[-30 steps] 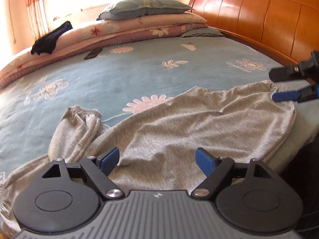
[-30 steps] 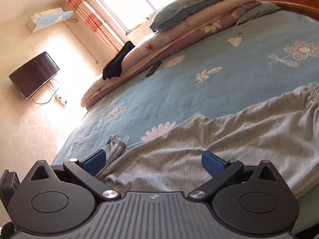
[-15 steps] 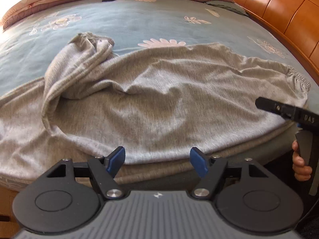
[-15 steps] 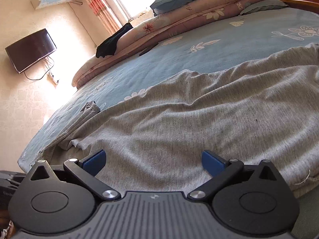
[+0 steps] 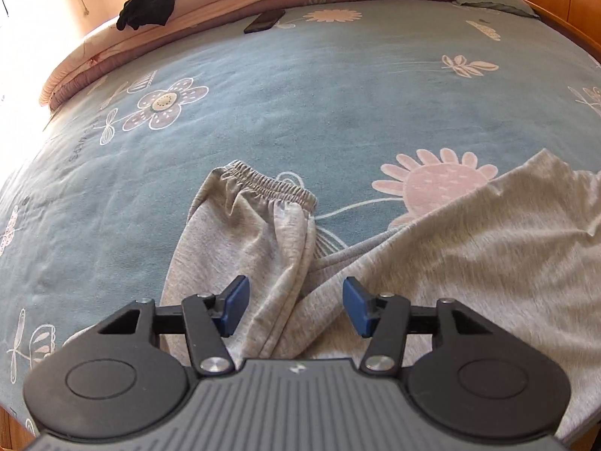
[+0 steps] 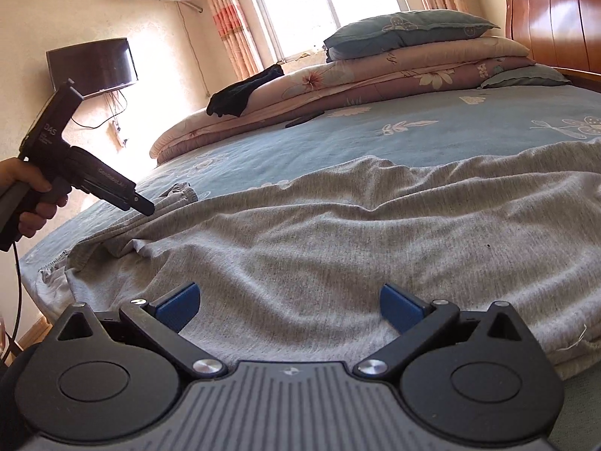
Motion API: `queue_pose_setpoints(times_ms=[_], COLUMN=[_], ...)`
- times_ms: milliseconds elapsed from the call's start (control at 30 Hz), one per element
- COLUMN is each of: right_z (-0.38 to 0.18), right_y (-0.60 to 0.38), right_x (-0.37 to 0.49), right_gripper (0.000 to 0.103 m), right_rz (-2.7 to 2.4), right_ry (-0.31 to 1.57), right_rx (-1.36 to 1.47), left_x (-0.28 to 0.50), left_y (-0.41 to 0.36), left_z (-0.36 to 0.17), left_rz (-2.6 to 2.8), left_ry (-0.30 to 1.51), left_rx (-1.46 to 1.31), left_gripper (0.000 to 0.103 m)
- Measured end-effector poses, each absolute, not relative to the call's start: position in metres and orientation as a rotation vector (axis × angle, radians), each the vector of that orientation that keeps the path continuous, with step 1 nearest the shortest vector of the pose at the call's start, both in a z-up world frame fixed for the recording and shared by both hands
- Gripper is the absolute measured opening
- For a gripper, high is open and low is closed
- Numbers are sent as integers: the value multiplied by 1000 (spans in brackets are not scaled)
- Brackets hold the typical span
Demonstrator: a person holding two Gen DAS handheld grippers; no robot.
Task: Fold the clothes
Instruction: 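Close the left tool on the elastic waistband of the pants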
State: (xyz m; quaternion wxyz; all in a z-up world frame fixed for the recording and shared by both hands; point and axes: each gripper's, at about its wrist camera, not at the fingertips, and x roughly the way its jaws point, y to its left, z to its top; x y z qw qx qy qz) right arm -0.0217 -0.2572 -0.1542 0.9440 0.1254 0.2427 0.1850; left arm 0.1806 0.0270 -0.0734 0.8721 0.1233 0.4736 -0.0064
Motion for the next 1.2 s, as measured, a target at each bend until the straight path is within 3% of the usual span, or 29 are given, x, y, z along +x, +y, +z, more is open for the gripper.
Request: queue_pose_setpoints(times_ms=[167, 233, 300, 367, 867, 1067, 1133, 1200], right_z=[-155, -155, -155, -154, -156, -158, -159, -159], right_y=[-256, -254, -252, -253, -244, -238, -236, -234], right_x=[-22, -22, -22, -22, -25, -27, -28, -28], right_gripper=[103, 103, 103, 103, 103, 103, 103, 103], right_rz=[387, 386, 385, 386, 362, 342, 334, 327], right_ry=[484, 485, 489, 491, 480, 469, 466, 462], right_rx=[232, 210, 198, 197, 143, 106, 96, 86], left_x=[212, 216, 220, 220, 173, 140, 131, 127], left_y=[5, 3, 4, 8, 84, 137, 146, 143], left_z=[-101, -103, -101, -96, -29, -19, -16, -18], left_rz=[95, 117, 128, 146, 203, 260, 226, 166], left_ry=[1052, 1054, 1070, 1065, 948, 950, 933, 940], left_rx=[401, 424, 423, 425, 419, 298, 206, 169], left_gripper=[58, 55, 17, 7, 4, 3, 6, 16])
